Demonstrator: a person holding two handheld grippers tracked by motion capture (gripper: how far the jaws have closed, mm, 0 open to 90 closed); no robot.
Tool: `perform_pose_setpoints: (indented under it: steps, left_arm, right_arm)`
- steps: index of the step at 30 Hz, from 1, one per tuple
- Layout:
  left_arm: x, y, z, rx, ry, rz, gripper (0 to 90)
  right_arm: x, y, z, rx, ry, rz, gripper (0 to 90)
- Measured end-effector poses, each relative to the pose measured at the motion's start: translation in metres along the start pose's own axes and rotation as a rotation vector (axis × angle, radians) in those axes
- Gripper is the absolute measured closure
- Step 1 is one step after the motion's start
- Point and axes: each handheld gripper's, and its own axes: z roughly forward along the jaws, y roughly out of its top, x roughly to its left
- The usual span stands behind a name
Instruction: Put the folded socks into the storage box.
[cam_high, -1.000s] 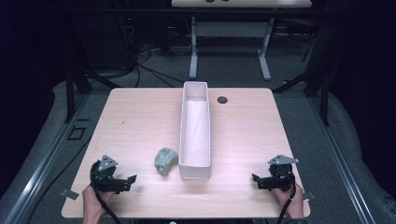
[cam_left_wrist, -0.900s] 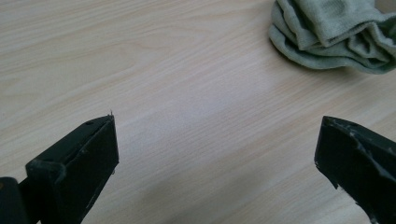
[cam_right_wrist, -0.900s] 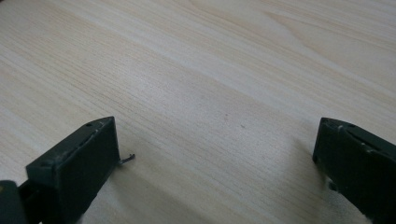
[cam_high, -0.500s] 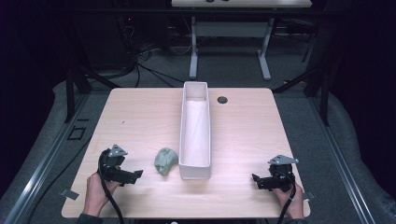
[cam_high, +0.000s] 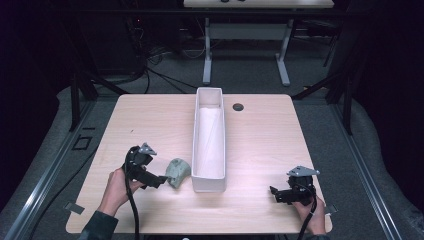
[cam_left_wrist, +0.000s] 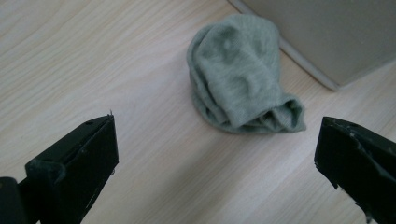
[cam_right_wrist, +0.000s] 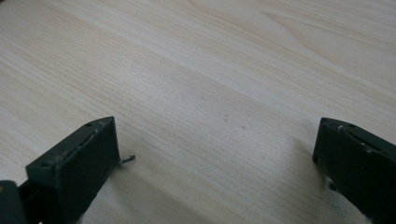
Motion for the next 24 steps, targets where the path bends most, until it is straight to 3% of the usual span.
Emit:
perform_pose_setpoints:
  steps: [6,12,18,24]
  left_arm:
    - [-0.004,0.021,0.010,0.024,-0.045,0.012,0.0]
    - [-0.008,0.031,0.018,0.026,-0.069,0.032,0.0]
    - [-0.014,0.040,0.032,0.082,-0.103,0.050,0.0]
    - [-0.016,0.046,0.044,0.129,-0.115,0.056,12.0]
  right_arm:
    - [0.000,0.000,0.000,0.001,0.000,0.001,0.0]
    - [0.000,0.000,0.000,0.000,0.000,0.001,0.0]
    - [0.000,0.000,0.000,0.000,-0.001,0.002,0.0]
    - [0.000,0.000,0.000,0.000,-0.001,0.002,0.0]
